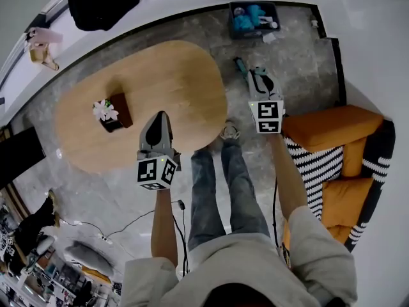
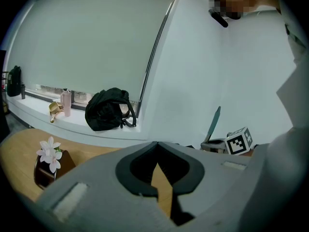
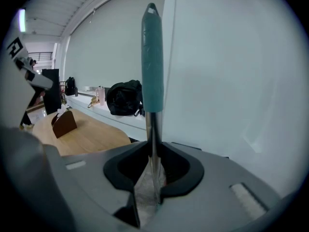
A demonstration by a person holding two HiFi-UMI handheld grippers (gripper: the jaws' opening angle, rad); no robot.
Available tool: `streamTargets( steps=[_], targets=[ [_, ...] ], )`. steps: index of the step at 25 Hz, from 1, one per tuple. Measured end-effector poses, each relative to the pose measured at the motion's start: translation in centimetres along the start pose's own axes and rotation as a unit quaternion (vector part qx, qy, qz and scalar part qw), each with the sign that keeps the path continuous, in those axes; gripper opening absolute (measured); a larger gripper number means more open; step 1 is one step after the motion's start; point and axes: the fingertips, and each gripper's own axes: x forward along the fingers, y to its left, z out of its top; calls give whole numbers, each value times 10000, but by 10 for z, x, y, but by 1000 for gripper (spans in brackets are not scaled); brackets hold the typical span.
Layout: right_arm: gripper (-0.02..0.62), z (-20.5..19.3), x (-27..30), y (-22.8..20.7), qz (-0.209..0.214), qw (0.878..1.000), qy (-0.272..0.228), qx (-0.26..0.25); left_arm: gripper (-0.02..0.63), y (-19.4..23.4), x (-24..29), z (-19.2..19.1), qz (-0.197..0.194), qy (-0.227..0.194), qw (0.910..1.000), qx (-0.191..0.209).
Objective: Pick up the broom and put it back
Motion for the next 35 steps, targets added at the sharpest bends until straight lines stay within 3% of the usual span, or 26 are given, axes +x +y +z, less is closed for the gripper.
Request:
streamTargets(
  steps=[10,22,35],
  targets=[
    [83,58,-55,-28,41,9981,-434,432,5,-44,-1,57,-122,-280,9994,189],
    [83,164,-144,-36,154,9941,-1075,29,5,-69,-49,145,50,-913,9949,421],
    [83,234,-232,-63,396,9875,-1524,-114,5,-97,-108,218,360,-1402,9864,784]
  ],
)
